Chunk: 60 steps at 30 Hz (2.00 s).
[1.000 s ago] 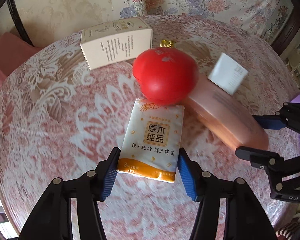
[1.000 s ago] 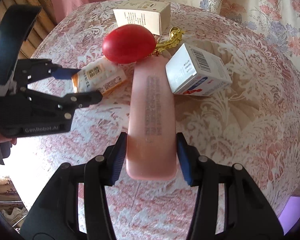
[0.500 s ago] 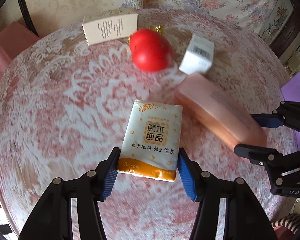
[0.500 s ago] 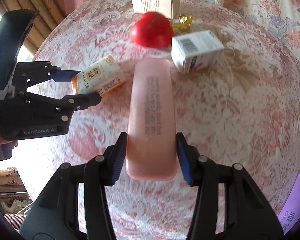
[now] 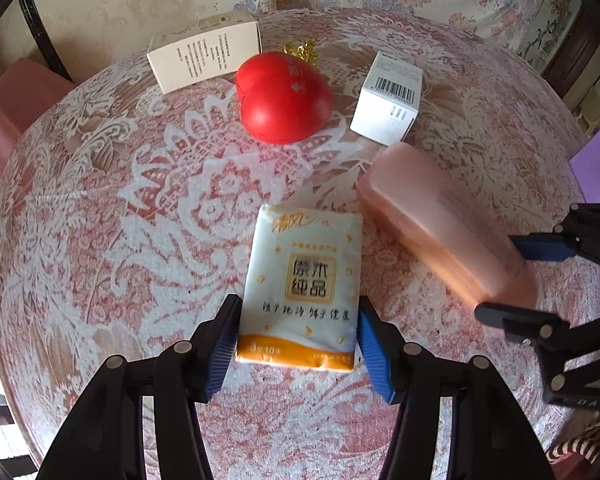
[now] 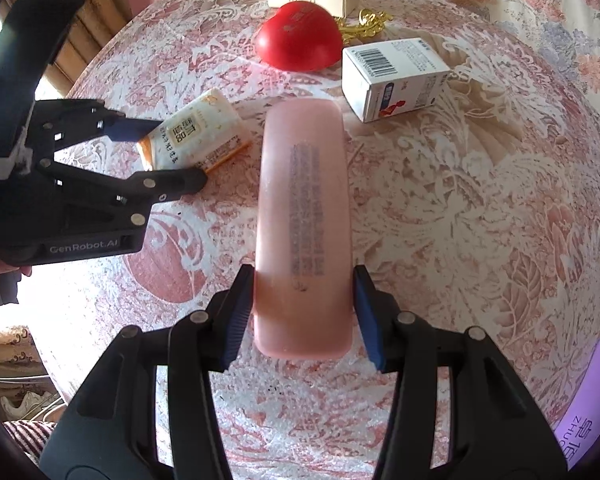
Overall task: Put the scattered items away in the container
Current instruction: 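Lift and carry the tissue pack and pink tube with both grippers into the purple box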
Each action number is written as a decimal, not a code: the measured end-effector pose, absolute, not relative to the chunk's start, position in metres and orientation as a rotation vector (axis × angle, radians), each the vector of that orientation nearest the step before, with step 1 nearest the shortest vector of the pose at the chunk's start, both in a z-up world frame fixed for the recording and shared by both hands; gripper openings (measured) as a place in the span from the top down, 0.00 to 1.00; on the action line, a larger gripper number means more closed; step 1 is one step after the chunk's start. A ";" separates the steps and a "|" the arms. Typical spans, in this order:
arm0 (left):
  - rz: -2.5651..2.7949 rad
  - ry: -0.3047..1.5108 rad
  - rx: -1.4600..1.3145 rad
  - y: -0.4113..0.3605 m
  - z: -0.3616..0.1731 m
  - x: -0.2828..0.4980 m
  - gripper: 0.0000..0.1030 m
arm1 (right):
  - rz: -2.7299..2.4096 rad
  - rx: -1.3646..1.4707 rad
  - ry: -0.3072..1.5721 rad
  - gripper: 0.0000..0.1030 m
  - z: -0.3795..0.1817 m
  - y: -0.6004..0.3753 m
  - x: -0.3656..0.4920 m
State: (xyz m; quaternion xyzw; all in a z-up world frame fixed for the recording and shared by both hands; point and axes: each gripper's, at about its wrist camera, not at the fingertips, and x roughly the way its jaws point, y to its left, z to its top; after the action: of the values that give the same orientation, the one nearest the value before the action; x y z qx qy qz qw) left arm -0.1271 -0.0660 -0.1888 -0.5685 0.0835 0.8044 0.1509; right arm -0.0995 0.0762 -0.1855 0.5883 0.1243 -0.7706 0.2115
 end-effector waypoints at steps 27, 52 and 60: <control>2.360 0.201 -1.614 -0.061 -0.175 -0.124 0.48 | -2.198 1.579 0.324 0.51 -0.170 0.075 -0.104; 2.332 0.222 -1.354 0.118 -0.060 -0.052 0.48 | -2.367 1.526 0.200 0.51 -0.064 0.246 -0.033; 2.290 0.237 -1.258 0.203 -0.028 -0.039 0.48 | -2.440 1.511 0.109 0.51 -0.040 0.332 -0.016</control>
State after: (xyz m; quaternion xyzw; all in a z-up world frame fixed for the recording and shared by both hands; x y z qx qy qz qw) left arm -0.0392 0.2032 -0.0283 -0.4634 0.0873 0.8438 0.2561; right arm -0.0162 0.3324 -0.0398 0.5212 0.0376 -0.8419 0.1343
